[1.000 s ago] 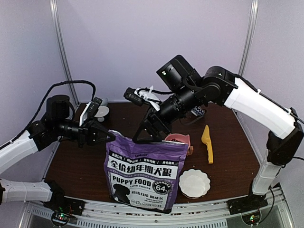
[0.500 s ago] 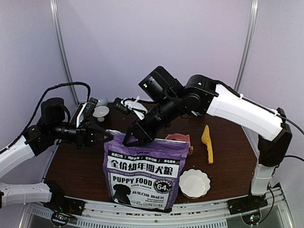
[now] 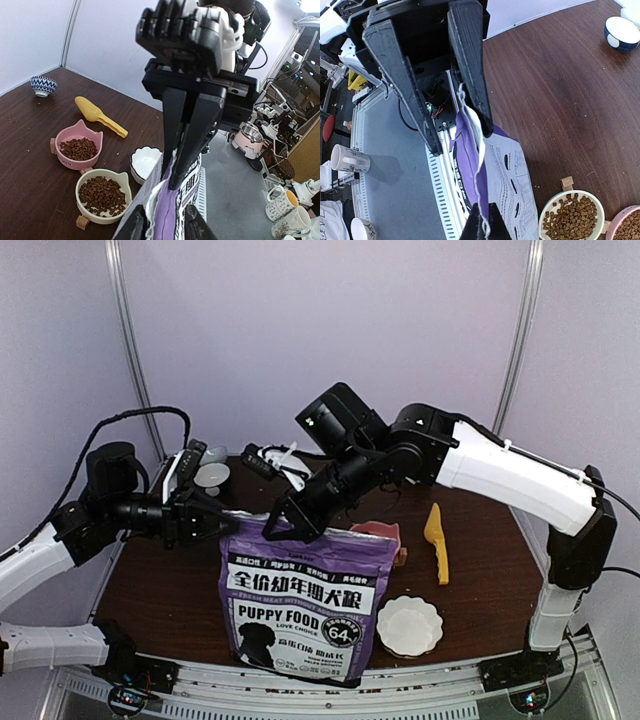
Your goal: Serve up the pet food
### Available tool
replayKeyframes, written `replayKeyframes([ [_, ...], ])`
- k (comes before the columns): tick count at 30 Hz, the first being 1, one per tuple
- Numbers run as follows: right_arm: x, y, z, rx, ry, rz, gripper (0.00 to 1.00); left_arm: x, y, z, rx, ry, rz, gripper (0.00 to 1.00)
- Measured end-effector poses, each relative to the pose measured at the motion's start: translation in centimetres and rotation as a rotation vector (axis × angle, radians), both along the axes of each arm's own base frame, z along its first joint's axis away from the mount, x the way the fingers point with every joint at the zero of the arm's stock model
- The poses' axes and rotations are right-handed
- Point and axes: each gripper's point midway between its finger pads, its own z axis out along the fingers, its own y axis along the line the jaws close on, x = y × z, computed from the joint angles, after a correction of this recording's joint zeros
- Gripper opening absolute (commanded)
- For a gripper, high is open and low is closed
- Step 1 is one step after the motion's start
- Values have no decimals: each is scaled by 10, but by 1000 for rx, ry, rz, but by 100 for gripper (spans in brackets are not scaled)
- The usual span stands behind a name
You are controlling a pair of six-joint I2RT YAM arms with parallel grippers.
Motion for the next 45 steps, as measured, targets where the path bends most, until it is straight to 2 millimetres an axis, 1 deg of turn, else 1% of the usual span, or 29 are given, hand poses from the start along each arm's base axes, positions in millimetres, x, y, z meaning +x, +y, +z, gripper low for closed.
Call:
replayKeyframes([
  [2, -1, 1, 0, 3, 8, 2, 0, 0, -2, 1, 2, -5, -8, 31],
  [3, -1, 1, 0, 5, 10, 2, 0, 0, -3, 0, 3, -7, -11, 28],
  [4, -1, 1, 0, 6, 12, 3, 0, 0, -3, 0, 4, -9, -13, 23],
  [7, -3, 2, 0, 11, 17, 10, 0, 1, -4, -2, 10, -17, -13, 4],
  [8, -3, 2, 0, 12, 20, 13, 0, 2, -5, -3, 12, -11, -11, 0],
  [11, -4, 2, -1, 11, 26, 12, 0, 3, -6, -5, 17, -20, -12, 0],
  [17, -4, 4, 0, 28, 42, 6, 19, 3, -6, -5, 17, -25, -13, 0],
  [20, -2, 9, 4, 59, 45, 3, 23, 2, -6, -4, 15, -25, -18, 0],
  [24, -2, 14, 9, 89, 46, 2, 23, 2, -7, -4, 13, -28, -20, 0],
  [27, -2, 17, 12, 103, 46, 6, 20, 2, -7, -3, 12, -27, -22, 0],
  [30, -2, 19, 10, 105, 51, 7, 10, 1, -7, -3, 11, -26, -23, 0],
  [32, 0, 20, 9, 106, 56, 4, 0, 1, -6, -3, 11, -25, -23, 0],
  [36, 1, 20, 9, 108, 65, 0, 0, 1, -6, -3, 11, -18, -21, 0],
  [37, 1, 20, 9, 108, 65, 0, 0, 1, -6, -3, 11, -18, -21, 4],
  [39, 1, 20, 9, 109, 64, 2, 0, 0, -6, -3, 12, -17, -20, 14],
  [40, 1, 21, 9, 110, 65, 2, 0, 0, -5, -3, 12, -20, -20, 18],
  [41, 1, 21, 10, 113, 63, 2, 0, 0, -5, -2, 11, -19, -20, 20],
  [43, 1, 21, 10, 115, 62, 2, 0, -3, -5, -1, 7, -23, -25, 20],
  [45, 2, 21, 9, 115, 62, 2, 0, -5, -5, 1, 5, -29, -28, 16],
])
